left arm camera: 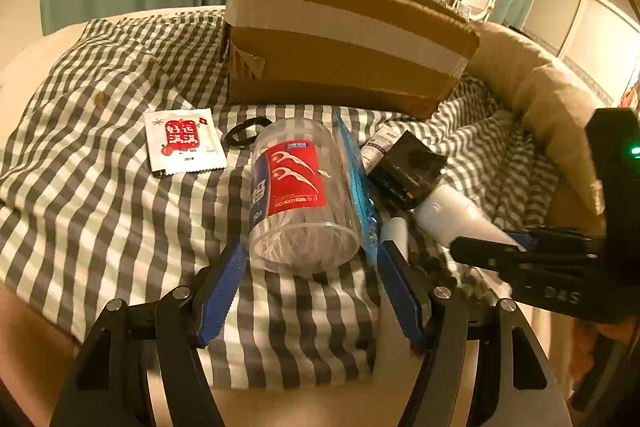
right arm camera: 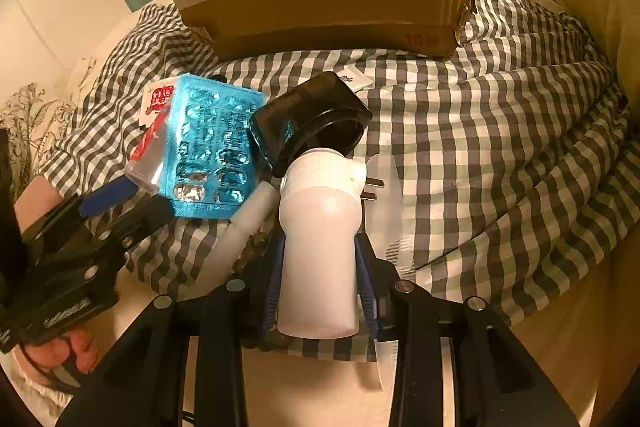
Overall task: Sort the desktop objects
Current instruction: 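Grasp the clear floss-pick tub with the left gripper while the right grasps the white bottle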
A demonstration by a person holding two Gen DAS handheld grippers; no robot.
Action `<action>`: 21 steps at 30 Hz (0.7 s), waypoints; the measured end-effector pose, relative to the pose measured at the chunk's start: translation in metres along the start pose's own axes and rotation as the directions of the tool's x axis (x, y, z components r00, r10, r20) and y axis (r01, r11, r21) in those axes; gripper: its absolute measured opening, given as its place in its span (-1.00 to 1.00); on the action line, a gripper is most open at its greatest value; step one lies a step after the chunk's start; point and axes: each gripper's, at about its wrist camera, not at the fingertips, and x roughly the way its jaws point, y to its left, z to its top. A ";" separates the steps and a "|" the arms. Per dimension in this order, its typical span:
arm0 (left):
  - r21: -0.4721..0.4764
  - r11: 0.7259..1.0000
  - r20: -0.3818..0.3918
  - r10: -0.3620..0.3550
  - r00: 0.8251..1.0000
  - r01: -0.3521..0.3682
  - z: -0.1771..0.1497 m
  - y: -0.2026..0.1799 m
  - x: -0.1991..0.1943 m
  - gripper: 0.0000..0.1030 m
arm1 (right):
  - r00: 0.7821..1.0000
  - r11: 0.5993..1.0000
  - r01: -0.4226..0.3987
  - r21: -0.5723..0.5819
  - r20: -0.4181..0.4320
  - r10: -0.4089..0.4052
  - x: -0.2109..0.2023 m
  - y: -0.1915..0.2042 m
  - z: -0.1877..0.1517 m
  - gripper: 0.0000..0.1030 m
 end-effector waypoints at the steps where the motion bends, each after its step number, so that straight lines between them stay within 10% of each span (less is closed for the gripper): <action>1: -0.003 1.000 0.008 0.001 1.000 -0.001 0.001 0.001 -0.003 0.37 | 1.000 1.000 -0.002 0.001 -0.002 0.002 0.001 0.000 0.000 -0.35; 21: -0.091 0.995 -0.068 0.039 0.997 -0.045 0.026 0.013 0.068 0.43 | 0.999 1.000 -0.005 0.015 -0.039 0.005 0.019 0.001 0.000 -0.35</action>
